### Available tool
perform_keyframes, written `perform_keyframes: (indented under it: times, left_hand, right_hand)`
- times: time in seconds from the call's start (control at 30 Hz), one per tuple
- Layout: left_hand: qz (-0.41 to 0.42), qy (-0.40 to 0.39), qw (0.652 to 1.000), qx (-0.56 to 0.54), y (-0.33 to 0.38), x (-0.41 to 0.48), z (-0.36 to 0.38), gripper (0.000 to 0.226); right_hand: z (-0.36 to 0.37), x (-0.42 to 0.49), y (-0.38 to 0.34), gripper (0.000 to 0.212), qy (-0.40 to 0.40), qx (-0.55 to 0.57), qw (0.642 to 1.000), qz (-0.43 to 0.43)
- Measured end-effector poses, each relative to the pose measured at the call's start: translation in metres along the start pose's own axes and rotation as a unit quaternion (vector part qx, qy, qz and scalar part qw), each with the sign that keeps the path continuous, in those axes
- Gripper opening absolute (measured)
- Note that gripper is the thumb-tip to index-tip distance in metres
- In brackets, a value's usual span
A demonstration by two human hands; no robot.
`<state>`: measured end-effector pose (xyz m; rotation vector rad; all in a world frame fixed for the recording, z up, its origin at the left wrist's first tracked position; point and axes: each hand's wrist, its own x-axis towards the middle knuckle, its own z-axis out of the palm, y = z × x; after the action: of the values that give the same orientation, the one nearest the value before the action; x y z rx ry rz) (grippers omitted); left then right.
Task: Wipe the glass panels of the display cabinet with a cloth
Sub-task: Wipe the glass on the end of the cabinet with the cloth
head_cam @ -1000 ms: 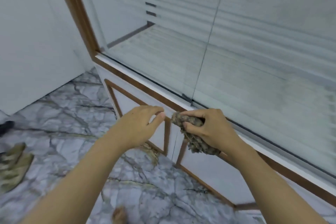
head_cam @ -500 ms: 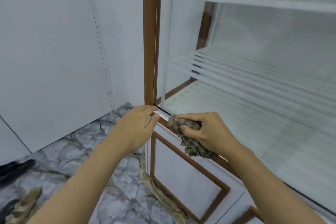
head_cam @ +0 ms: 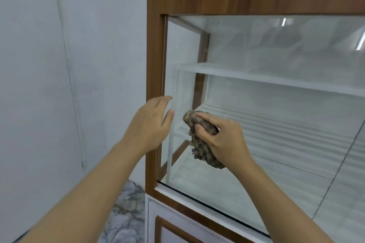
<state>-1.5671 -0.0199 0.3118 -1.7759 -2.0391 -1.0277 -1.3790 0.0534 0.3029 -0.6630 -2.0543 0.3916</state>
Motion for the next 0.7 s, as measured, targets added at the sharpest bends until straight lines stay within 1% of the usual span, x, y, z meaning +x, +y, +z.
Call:
perform_keyframes:
  times: [0.1, 0.2, 0.33, 0.4, 0.57, 0.7]
  left_hand:
    - [0.048, 0.052, 0.997, 0.004, -0.017, 0.037, -0.002, 0.046]
    - [0.093, 0.091, 0.991, 0.008, -0.031, 0.075, -0.001, 0.052]
    - [0.149, 0.148, 0.978, 0.007, -0.043, 0.123, -0.001, 0.054]
    - [0.164, 0.174, 0.971, 0.001, -0.048, 0.144, -0.002, 0.056]
    - [0.191, 0.236, 0.953, 0.003, -0.062, 0.185, 0.006, 0.054]
    - [0.221, 0.254, 0.940, -0.045, -0.075, 0.207, 0.025, 0.054]
  right_hand:
    - [0.016, 0.036, -0.003, 0.035, 0.072, 0.002, 0.997, -0.023]
    - [0.031, 0.074, -0.008, 0.036, 0.146, -0.017, 0.987, -0.070]
    - [0.043, 0.125, -0.012, 0.038, 0.238, -0.074, 0.958, -0.139]
    - [0.043, 0.147, -0.012, 0.038, 0.275, -0.096, 0.942, -0.165]
    - [0.040, 0.184, -0.003, 0.038, 0.334, -0.142, 0.913, -0.188]
    - [0.044, 0.204, 0.007, 0.039, 0.351, -0.179, 0.896, -0.203]
